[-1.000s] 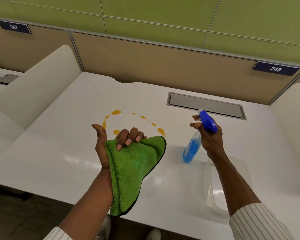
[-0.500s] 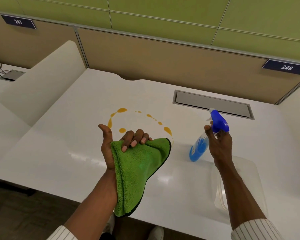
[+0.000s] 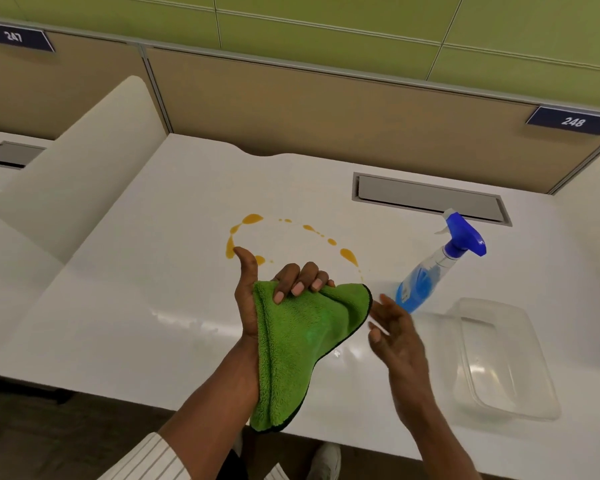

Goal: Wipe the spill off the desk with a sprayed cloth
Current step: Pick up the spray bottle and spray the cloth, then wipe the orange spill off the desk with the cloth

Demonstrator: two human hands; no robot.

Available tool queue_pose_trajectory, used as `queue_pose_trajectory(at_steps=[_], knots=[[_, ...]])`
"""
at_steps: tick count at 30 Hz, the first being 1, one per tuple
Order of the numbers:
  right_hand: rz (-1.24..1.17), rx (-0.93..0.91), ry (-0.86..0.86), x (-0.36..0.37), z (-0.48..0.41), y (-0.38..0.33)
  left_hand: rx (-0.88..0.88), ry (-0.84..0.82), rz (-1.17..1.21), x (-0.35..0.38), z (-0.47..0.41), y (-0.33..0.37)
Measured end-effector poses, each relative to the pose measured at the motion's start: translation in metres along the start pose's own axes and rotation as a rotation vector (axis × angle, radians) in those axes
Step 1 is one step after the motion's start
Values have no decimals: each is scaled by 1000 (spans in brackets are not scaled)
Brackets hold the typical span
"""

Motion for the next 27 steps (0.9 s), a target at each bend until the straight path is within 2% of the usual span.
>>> queue_pose_trajectory(at_steps=[2, 5, 9, 13, 18, 21, 24, 27], knots=[[-163, 113, -180, 22, 4, -1, -53, -25, 5, 0, 1, 4], [-314, 189, -360, 47, 9, -1, -121, -62, 19, -1, 1, 11], [-399, 314, -385, 65, 10, -3, -209, -106, 32, -9, -2, 35], [-360, 405, -298, 71, 18, -11, -282, -77, -44, -34, -13, 70], [-425, 451, -68, 78, 37, -14, -281, 196, -237, -68, -17, 91], [-367, 442, 65, 71, 47, -15, -235, 198, -373, -84, -13, 105], [-208, 385, 218, 56, 53, -17, -80, 222, -681, -103, -3, 122], [2, 276, 388, 41, 53, -23, 132, 287, -1195, -130, 10, 137]])
Point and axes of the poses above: each hand's wrist, its own z-axis away from the middle knuckle, its own x-axis out of the palm, y = z × x, the point moved 1 cm from there along -z, towards the middle knuckle, and after that the axes turned 13 degrees about y, right-handed, at the moved point
